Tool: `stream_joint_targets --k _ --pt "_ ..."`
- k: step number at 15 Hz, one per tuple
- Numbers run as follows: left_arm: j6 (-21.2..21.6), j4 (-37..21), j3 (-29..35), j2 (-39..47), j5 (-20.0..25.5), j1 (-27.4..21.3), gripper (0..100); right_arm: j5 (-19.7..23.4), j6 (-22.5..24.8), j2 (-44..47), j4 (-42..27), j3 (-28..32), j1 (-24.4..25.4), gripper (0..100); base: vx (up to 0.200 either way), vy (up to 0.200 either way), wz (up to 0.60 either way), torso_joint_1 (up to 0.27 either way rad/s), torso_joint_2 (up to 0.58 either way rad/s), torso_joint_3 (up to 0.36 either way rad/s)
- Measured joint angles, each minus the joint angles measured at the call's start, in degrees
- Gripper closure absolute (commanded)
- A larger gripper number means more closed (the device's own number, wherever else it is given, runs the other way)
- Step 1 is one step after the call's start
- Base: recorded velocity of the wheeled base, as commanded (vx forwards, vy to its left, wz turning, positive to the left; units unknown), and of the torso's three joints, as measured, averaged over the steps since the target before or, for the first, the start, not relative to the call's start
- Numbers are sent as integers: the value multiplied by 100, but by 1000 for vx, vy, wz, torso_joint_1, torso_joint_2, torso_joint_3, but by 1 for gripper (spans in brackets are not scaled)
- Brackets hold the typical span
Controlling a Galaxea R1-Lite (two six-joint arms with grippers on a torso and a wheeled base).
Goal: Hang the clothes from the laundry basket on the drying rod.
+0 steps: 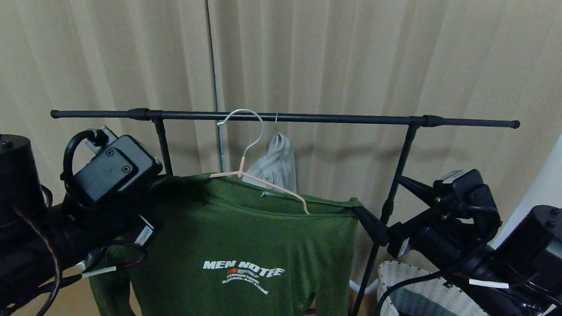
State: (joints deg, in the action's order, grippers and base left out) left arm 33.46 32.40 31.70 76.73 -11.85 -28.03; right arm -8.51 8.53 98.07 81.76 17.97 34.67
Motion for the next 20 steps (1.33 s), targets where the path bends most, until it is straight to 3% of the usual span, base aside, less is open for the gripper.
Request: stream_joint_targets --k 2,4,6,9,11,14,20 --pt "-561 5 49 -18 -482 -61 100 194 202 -28 -12 110 39 0 0 0 0 0 0 0" --pt "-1100 2 46 -51 -574 -258 100 628 222 -45 -83 315 52 0 0 0 0 0 0 0" --pt "-1406 0 24 -94 -591 -479 100 750 227 -59 -332 545 55 0 0 0 0 0 0 0" --pt "-1442 2 83 -96 -596 -544 100 1130 227 -144 -672 962 55 0 0 0 0 0 0 0" --pt "-1499 2 234 -57 -747 -549 100 1170 227 -273 -1107 1030 52 0 0 0 0 0 0 0" --pt "-1773 5 411 67 -957 -612 100 1351 224 -411 -1200 1075 57 0 0 0 0 0 0 0" --pt "-1981 6 556 262 -947 -1061 100 1359 329 -485 -1854 1491 57 0 0 0 0 0 0 0"
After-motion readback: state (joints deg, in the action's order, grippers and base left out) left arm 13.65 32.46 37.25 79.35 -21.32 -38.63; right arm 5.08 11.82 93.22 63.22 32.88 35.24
